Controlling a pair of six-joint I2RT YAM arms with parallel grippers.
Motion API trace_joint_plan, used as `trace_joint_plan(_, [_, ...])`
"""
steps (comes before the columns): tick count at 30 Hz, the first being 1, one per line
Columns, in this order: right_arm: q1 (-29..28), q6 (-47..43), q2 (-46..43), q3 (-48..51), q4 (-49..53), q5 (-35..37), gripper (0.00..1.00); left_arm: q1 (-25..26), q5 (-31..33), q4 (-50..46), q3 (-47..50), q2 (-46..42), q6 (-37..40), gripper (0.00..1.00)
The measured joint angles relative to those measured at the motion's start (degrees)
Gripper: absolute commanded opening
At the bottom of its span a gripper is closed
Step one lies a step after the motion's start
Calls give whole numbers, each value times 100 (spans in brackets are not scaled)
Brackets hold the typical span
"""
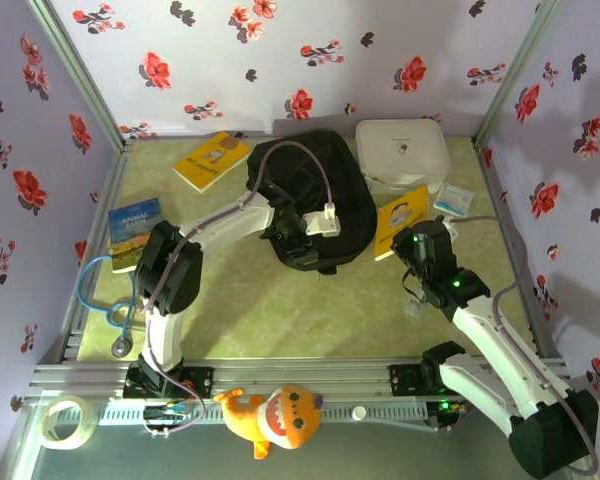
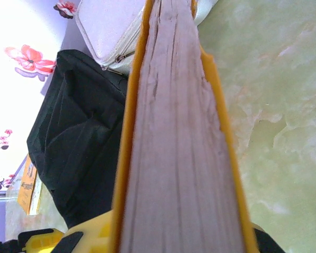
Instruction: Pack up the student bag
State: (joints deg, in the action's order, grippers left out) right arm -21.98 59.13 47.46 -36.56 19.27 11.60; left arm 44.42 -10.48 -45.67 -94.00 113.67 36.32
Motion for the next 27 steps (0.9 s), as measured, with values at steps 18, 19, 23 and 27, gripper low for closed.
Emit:
trace_joint_plan(18, [273, 197, -229, 144, 11, -168, 13, 96, 374, 107, -522, 531, 595, 47])
trace_joint_plan(19, [293, 221, -254, 164, 13, -188, 13, 96, 389, 153, -522, 529, 605, 44])
trace_joint_plan(23, [334, 284, -267, 216, 15, -258, 13, 96, 409, 315, -470, 485, 608, 30])
trace_joint_plan(27, [334, 299, -293, 216, 17, -302, 13, 96, 411, 450, -363, 332, 586, 19])
